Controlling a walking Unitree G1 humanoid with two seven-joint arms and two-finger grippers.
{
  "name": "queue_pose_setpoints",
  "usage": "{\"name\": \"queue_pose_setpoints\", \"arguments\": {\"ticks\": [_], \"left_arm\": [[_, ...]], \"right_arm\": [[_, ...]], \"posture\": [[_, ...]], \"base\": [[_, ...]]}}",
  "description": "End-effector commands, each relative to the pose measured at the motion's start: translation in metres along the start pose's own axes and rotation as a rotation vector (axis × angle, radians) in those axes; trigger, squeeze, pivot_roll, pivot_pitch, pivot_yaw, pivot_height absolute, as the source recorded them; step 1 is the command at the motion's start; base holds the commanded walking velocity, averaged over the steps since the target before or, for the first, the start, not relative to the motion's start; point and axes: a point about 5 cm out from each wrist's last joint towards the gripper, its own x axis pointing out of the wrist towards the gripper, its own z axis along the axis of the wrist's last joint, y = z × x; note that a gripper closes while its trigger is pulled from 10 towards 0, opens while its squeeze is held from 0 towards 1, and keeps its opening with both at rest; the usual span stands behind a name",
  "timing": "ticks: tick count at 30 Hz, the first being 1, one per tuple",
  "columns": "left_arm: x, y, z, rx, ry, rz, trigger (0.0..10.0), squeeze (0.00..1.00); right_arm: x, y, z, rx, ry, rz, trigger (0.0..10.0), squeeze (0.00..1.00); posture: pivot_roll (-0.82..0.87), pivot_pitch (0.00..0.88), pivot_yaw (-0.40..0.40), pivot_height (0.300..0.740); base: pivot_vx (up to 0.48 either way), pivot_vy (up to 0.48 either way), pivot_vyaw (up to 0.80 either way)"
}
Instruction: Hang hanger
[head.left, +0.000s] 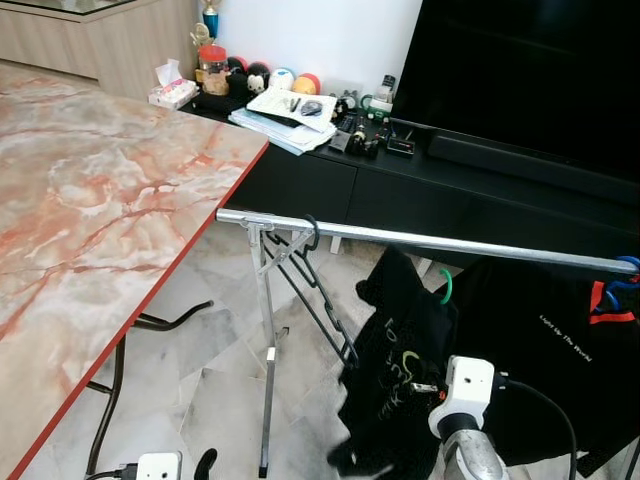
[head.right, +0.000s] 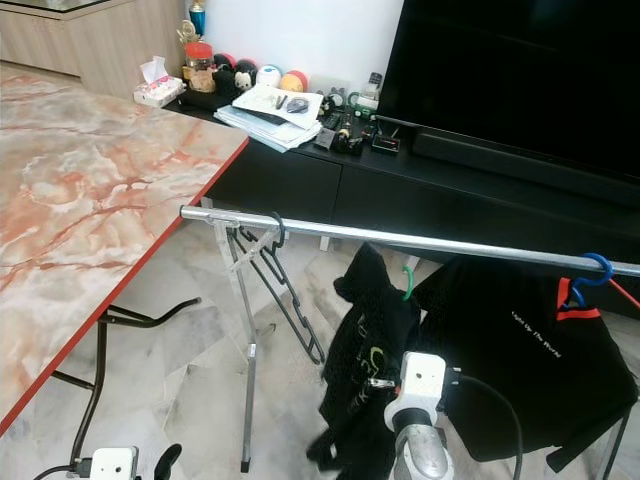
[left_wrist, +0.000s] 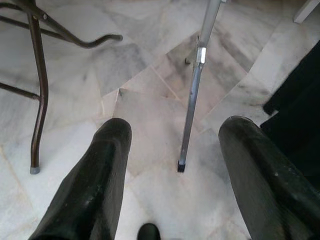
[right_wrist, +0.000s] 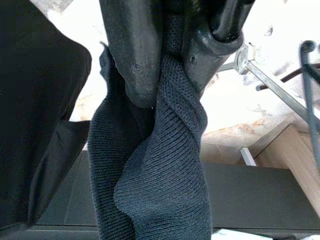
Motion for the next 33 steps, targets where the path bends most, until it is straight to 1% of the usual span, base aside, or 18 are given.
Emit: {"name": "queue_pose_setpoints", "arguments": {"ticks": [1, 2, 4, 6, 7, 13, 15, 16, 18, 19, 22, 23, 24, 25, 26, 30, 31, 33], "left_arm": [[-0.004, 0.004, -0.011, -0.018, 0.062, 0.019, 10.0, 0.0], [-0.004, 0.004, -0.011, -0.018, 0.062, 0.019, 10.0, 0.0], [-0.004, 0.006, -0.014, -0.021, 0.083, 0.029, 10.0, 0.0], [-0.004, 0.007, -0.015, -0.02, 0.093, 0.035, 10.0, 0.0], [-0.004, 0.008, -0.016, -0.022, 0.101, 0.04, 10.0, 0.0], [-0.006, 0.009, -0.02, -0.031, 0.126, 0.048, 10.0, 0.0], [-0.006, 0.008, -0.024, -0.035, 0.152, 0.046, 10.0, 0.0], [-0.007, 0.005, -0.03, -0.044, 0.195, 0.038, 10.0, 0.0], [-0.007, 0.005, -0.031, -0.046, 0.207, 0.037, 10.0, 0.0], [-0.007, 0.006, -0.033, -0.058, 0.22, 0.052, 10.0, 0.0], [-0.007, 0.008, -0.035, -0.066, 0.231, 0.072, 10.0, 0.0], [-0.007, 0.011, -0.035, -0.073, 0.24, 0.096, 10.0, 0.0], [-0.007, 0.011, -0.035, -0.073, 0.24, 0.096, 10.0, 0.0], [-0.006, 0.016, -0.034, -0.099, 0.243, 0.126, 10.0, 0.0], [-0.005, 0.018, -0.033, -0.102, 0.243, 0.133, 10.0, 0.0], [-0.003, 0.021, -0.032, -0.09, 0.246, 0.126, 10.0, 0.0], [-0.001, 0.023, -0.03, -0.064, 0.25, 0.109, 10.0, 0.0], [0.001, 0.023, -0.029, -0.051, 0.25, 0.098, 10.0, 0.0]], "right_arm": [[-0.001, -0.02, -0.011, 0.012, 0.063, -0.067, 10.0, 0.0], [-0.001, -0.02, -0.011, 0.012, 0.063, -0.067, 10.0, 0.0], [-0.01, -0.036, -0.029, 0.03, 0.155, -0.128, 10.0, 0.0], [-0.016, -0.044, -0.039, 0.01, 0.209, -0.155, 10.0, 0.0], [-0.024, -0.053, -0.049, -0.019, 0.262, -0.185, 10.0, 0.0], [-0.039, -0.067, -0.065, -0.041, 0.358, -0.229, 10.0, 0.0], [-0.044, -0.071, -0.073, -0.046, 0.411, -0.248, 10.0, 0.0], [-0.051, -0.074, -0.081, -0.06, 0.466, -0.258, 10.0, 0.0], [-0.052, -0.075, -0.083, -0.064, 0.481, -0.258, 10.0, 0.0], [-0.058, -0.075, -0.089, -0.083, 0.523, -0.245, 10.0, 0.0], [-0.062, -0.076, -0.093, -0.094, 0.555, -0.234, 10.0, 0.0], [-0.067, -0.078, -0.097, -0.1, 0.583, -0.233, 10.0, 0.0], [-0.067, -0.078, -0.097, -0.1, 0.583, -0.233, 10.0, 0.0], [-0.072, -0.079, -0.102, -0.122, 0.607, -0.215, 10.0, 0.0], [-0.074, -0.078, -0.103, -0.123, 0.611, -0.207, 10.0, 0.0], [-0.078, -0.078, -0.106, -0.112, 0.621, -0.209, 10.0, 0.0], [-0.082, -0.077, -0.11, -0.102, 0.638, -0.219, 10.0, 0.0], [-0.085, -0.074, -0.114, -0.09, 0.65, -0.214, 10.0, 0.0]], "posture": [[0.11, 0.025, -0.116, 0.74], [0.11, 0.025, -0.116, 0.74], [0.12, 0.029, -0.119, 0.74], [0.12, 0.033, -0.121, 0.74], [0.12, 0.037, -0.123, 0.74], [0.11, 0.041, -0.114, 0.74], [0.11, 0.04, -0.111, 0.74], [0.11, 0.043, -0.11, 0.74], [0.11, 0.044, -0.108, 0.74], [0.11, 0.043, -0.105, 0.74], [0.11, 0.044, -0.106, 0.74], [0.11, 0.043, -0.105, 0.74], [0.11, 0.043, -0.105, 0.74], [0.11, 0.042, -0.102, 0.74], [0.11, 0.042, -0.1, 0.74], [0.11, 0.043, -0.096, 0.74], [0.11, 0.044, -0.094, 0.74], [0.12, 0.043, -0.085, 0.74]], "base": [[0.0, 0.0, 0.0], [0.0, 0.0, 0.0], [0.0, 0.0, 0.0], [0.0, 0.0, 0.0], [0.0, 0.0, 0.0], [0.0, 0.0, 0.0], [0.0, 0.0, 0.0], [0.0, 0.0, 0.0], [0.0, 0.0, 0.0], [0.0, 0.0, 0.0], [0.0, 0.0, 0.0], [0.0, 0.0, 0.0], [0.0, 0.0, 0.0], [0.0, 0.0, 0.0], [0.0, 0.0, 0.0], [0.0, 0.0, 0.0], [0.0, 0.0, 0.0], [0.0, 0.0, 0.0]]}}
